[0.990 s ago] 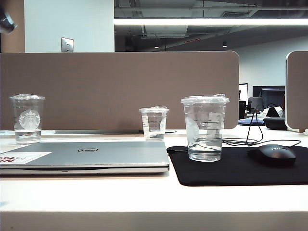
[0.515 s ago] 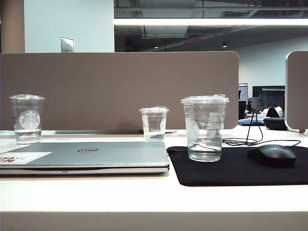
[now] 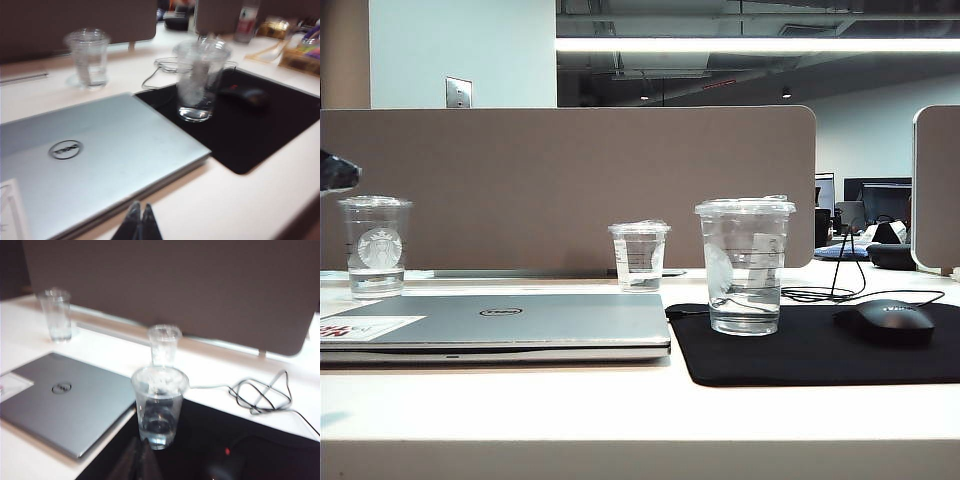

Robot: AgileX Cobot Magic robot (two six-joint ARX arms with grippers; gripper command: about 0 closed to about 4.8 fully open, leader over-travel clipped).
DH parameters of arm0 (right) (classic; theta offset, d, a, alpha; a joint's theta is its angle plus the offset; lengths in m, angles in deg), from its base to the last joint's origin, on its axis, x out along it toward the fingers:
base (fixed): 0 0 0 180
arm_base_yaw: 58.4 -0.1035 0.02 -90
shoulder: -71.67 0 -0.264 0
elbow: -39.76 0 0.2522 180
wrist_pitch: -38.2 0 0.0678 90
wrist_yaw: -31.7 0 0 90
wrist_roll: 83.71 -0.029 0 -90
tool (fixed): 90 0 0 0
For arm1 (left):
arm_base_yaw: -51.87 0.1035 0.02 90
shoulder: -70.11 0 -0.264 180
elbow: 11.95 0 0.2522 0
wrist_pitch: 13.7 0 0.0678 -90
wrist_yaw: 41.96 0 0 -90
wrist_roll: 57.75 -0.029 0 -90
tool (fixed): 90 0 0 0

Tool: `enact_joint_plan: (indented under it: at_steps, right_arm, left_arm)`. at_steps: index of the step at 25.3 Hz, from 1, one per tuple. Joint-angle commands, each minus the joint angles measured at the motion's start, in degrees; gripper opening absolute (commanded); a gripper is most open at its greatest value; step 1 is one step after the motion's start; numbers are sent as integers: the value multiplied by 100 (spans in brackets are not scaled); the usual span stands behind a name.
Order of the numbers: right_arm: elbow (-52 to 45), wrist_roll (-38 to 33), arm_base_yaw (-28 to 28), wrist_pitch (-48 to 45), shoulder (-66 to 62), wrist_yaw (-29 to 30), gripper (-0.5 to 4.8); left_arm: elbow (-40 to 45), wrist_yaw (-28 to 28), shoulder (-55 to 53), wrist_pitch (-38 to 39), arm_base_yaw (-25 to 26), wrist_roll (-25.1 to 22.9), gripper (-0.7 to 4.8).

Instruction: Pick up the coffee cup on the middle and place it on the right side of the laptop.

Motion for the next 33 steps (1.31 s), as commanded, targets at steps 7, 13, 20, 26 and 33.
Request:
enact_joint_plan:
  at_steps: [7,13,20,26,33]
  right_arm:
    - [-1423,-85,7,-1624,4,-177,-1]
    - [-2149,192,72,-1943,-7,-393,-1]
    - [-2149,511,328,-1987,7,-422,-1]
    - [-2149,518,535,-1963,9,-459,-1]
    - [-2149,516,529,-1952,9,-459,-1]
  left_arm:
    - [-20,155,-11,-197,1091,-302,-6]
    - [-20,212,-13,-472,1794,-450,-6]
    - [-20,188,-15,-402,1832,-833,-6]
    - [-22,105,-11,-605,1825,-970,-5]
    - [-22,59,-11,-507,1823,-931,-5]
